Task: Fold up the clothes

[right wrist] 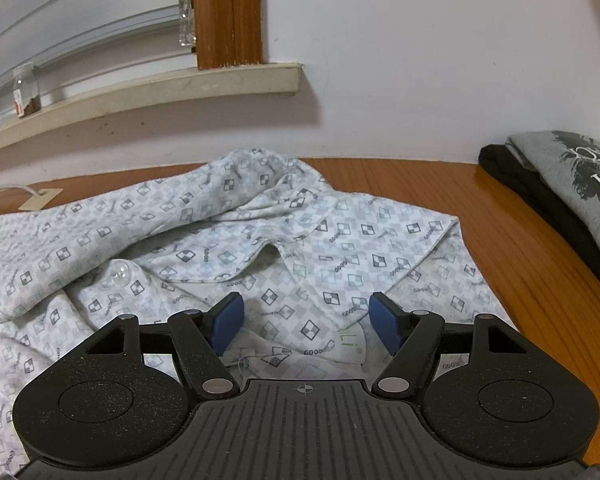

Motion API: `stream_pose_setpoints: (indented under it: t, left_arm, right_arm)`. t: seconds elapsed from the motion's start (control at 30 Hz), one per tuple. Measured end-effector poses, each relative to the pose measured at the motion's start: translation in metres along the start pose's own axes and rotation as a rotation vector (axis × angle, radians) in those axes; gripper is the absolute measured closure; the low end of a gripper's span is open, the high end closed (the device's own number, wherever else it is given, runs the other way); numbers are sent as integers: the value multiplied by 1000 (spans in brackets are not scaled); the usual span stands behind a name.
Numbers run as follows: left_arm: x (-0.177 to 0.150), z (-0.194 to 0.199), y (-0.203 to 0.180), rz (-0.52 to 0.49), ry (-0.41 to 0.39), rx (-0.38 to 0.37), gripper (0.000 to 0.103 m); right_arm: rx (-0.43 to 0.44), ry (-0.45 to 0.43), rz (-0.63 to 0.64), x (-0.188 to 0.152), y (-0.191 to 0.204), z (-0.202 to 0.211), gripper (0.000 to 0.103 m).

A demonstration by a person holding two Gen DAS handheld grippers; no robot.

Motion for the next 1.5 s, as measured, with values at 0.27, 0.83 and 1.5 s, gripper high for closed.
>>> stream_pose_setpoints:
  t: [0.27, 0.83, 1.5]
  left_arm:
    - [4, 4, 9, 51, -52, 60, 88]
    - [44, -25, -221, -253, -115, -284, 62]
    - [21, -42, -347, -375, -70, -531, 68]
  right_arm:
    - [1, 0, 1, 0, -1, 0, 34]
    - [106, -12, 13, 55, 56, 4, 48]
    - [127, 111, -285, 53, 36, -40, 97]
Point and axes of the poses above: each gripper's, at about its wrist camera, not at the fingertips, and z roughly against the way its jaws point, y to its left, x to its top, the point moved 9 cm from there along -z, roughly the way its jaws point, and after that the axes turned 10 degrees about -z, right-handed, at the moved point
